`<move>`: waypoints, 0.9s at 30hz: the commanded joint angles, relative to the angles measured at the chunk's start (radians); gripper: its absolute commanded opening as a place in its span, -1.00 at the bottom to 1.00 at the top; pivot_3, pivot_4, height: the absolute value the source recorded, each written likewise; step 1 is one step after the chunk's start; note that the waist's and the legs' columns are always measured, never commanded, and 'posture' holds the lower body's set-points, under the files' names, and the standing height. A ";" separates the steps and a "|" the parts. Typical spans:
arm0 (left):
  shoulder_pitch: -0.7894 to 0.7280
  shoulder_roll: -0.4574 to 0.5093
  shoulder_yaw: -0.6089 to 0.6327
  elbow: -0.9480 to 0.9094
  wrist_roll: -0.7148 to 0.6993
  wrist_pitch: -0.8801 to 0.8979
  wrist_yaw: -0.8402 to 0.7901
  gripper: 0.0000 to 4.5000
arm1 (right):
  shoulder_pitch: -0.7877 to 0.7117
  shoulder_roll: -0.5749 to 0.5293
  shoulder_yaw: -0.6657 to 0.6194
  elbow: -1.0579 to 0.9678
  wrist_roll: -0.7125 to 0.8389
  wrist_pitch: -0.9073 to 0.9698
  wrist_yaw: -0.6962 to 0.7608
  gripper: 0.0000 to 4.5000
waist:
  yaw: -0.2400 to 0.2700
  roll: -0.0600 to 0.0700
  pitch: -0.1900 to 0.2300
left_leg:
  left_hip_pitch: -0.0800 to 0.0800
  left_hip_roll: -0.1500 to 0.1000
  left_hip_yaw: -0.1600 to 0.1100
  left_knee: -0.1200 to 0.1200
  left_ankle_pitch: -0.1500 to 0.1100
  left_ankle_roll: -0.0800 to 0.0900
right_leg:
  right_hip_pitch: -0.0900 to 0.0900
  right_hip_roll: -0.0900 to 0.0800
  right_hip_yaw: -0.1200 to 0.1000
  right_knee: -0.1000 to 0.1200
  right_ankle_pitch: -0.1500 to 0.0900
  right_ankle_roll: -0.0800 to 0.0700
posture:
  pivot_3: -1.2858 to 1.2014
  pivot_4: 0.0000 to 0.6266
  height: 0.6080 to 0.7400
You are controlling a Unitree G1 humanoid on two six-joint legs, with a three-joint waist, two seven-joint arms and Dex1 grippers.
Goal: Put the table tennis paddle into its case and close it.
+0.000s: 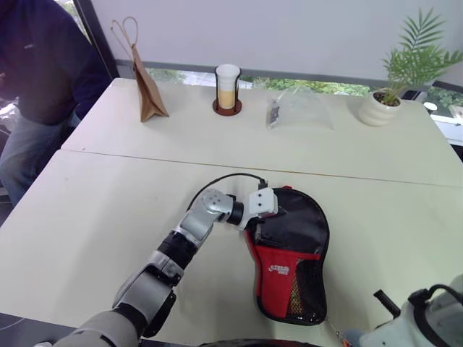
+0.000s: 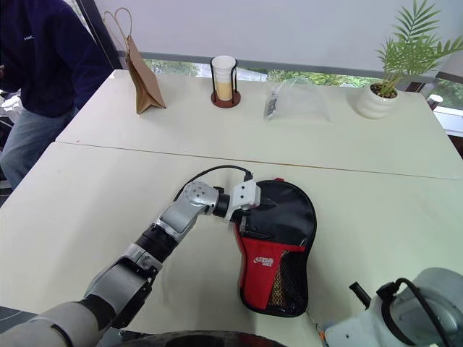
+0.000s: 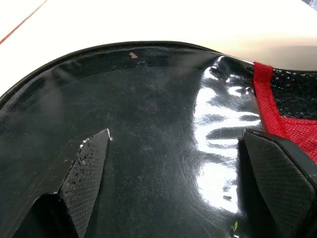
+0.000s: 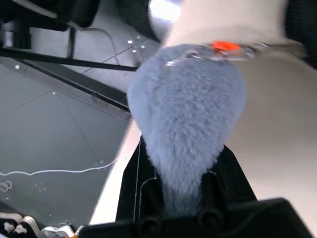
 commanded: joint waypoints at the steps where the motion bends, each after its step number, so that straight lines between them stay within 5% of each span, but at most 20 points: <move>1: 0.018 0.011 -0.043 0.093 0.050 0.025 0.010 1.00 | -0.132 -0.044 0.024 0.046 0.042 0.070 -0.001 -0.82 | -0.001 0.000 0.000 | 0.000 0.000 0.000 0.000 0.000 0.000 | 0.000 0.000 0.000 0.000 0.000 0.000 | 0.03 -0.52 1.00; 7: -0.012 0.001 -0.027 0.135 0.050 -0.002 0.027 1.00 | -0.388 -0.098 0.153 0.164 0.068 0.150 -0.037 -0.82 | 0.000 0.001 0.000 | 0.000 0.000 0.000 0.000 0.000 0.000 | -0.001 -0.001 0.000 0.000 -0.001 -0.001 | 0.03 -0.52 1.00; 13: -0.035 0.006 -0.002 0.157 0.039 -0.016 0.040 1.00 | -0.476 -0.096 0.209 0.207 0.100 0.210 -0.052 0.60 | -0.002 0.001 0.001 | -0.001 0.000 0.000 0.000 0.000 0.000 | -0.001 -0.001 0.000 0.000 -0.002 -0.003 | 0.03 -0.52 1.00; 27: -0.073 0.167 0.191 -0.183 -0.214 0.212 -0.111 1.00 | -0.557 -0.123 -0.216 0.308 0.481 0.426 0.102 0.60 | -0.004 0.012 0.015 | -0.004 0.000 0.000 -0.001 0.001 -0.001 | -0.005 -0.001 0.000 0.001 0.000 0.000 | 0.03 -0.52 1.00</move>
